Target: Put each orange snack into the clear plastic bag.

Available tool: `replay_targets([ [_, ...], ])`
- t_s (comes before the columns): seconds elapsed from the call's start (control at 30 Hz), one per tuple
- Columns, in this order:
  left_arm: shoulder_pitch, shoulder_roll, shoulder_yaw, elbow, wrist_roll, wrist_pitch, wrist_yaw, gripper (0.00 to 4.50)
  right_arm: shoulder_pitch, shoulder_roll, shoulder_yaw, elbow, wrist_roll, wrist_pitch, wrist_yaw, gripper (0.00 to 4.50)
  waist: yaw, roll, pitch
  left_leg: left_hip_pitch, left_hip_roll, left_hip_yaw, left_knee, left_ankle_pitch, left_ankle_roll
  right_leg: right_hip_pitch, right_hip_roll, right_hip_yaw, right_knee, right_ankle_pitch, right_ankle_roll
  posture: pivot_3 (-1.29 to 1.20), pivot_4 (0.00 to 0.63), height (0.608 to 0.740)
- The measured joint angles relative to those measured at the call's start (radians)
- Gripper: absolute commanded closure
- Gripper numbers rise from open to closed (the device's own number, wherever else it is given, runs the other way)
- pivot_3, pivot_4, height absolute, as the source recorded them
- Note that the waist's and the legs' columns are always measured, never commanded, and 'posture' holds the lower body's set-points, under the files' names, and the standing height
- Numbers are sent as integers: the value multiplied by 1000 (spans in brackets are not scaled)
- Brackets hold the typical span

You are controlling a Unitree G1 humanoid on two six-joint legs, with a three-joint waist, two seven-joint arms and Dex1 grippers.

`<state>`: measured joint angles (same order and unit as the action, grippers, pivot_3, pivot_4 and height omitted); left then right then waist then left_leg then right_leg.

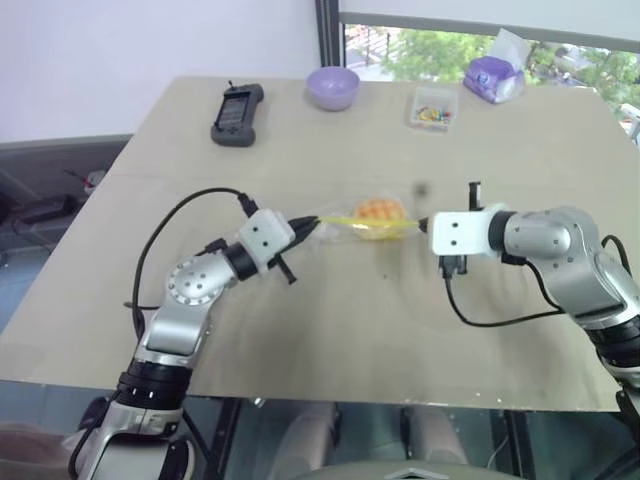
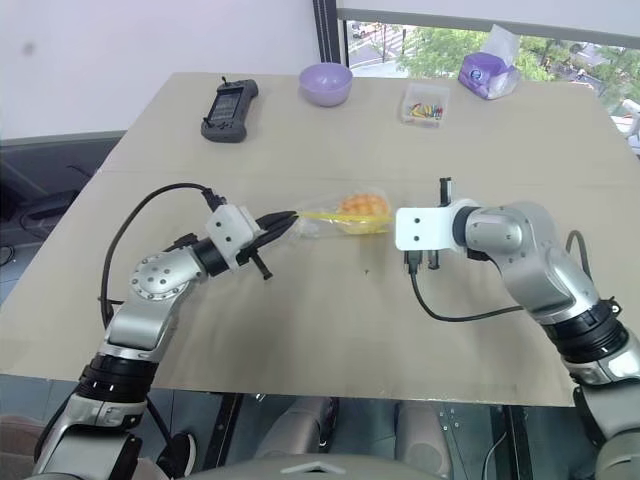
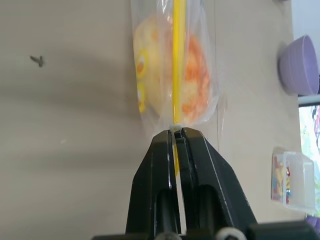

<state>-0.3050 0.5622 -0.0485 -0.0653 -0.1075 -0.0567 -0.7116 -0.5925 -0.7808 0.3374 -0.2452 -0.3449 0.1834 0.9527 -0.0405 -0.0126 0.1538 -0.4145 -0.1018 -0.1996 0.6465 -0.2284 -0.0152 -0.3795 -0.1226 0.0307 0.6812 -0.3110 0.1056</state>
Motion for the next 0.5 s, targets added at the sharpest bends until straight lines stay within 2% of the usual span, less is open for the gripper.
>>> replay_targets([
  [0.23,-23,-26,1,19,13,-20,38,4500,-12,17,-3,37,-9,-5,-45,4484,1,0,0,0,0,0,0,0,0,0,0,0,0,0,0,0,150,740],
  [0.5,-311,-158,10,205,88,-139,209,4500,-165,80,-45,187,-84,-76,-242,4484,2,-1,0,-2,-1,1,0,0,0,0,-1,-2,-2,0,0,0,150,740],
])
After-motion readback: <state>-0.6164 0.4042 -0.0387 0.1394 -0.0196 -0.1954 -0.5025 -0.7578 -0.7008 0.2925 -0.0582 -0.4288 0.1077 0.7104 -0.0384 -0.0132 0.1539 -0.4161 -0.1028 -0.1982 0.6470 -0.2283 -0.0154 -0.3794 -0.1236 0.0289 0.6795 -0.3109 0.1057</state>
